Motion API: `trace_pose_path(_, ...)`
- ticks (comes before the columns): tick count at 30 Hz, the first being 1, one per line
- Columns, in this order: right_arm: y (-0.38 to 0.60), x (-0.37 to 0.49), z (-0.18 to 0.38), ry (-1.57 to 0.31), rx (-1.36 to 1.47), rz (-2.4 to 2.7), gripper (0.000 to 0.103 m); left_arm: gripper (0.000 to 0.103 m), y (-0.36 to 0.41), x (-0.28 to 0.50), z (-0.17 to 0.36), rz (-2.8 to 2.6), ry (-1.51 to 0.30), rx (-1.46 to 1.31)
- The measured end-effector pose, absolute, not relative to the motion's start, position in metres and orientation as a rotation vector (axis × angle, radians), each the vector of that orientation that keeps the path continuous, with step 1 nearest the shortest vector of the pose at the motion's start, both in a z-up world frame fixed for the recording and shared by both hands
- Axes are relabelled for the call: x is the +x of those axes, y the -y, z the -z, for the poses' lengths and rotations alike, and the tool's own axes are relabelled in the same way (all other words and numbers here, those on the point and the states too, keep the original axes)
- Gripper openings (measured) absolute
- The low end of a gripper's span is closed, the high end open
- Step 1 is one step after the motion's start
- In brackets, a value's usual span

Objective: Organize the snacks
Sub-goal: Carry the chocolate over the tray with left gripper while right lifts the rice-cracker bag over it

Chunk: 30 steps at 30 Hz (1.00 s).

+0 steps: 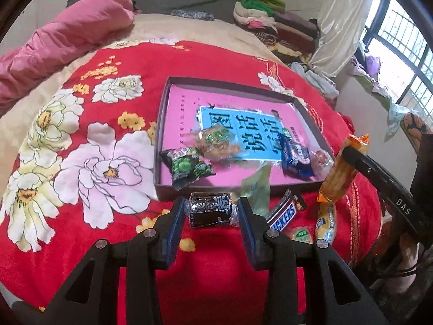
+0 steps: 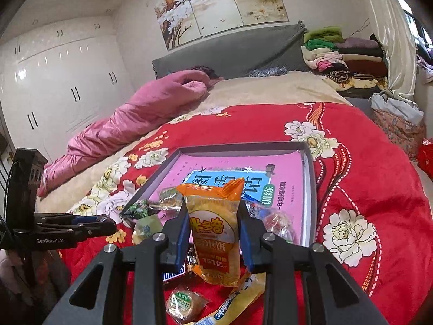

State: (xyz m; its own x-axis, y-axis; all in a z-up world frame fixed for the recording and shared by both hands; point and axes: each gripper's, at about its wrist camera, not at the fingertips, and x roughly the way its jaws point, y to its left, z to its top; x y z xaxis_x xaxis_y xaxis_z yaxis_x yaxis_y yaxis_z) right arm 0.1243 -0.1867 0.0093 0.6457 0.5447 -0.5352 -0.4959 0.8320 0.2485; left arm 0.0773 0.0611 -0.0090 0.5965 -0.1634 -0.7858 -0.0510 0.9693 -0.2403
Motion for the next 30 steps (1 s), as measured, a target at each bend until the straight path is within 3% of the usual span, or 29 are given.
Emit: trace_pose_path(30,0.221,0.140,-0.028,-0.555,0.179,-0.541,0.033,0.040,-0.035,0.113,-0.012,0.074,-0.883,-0.221)
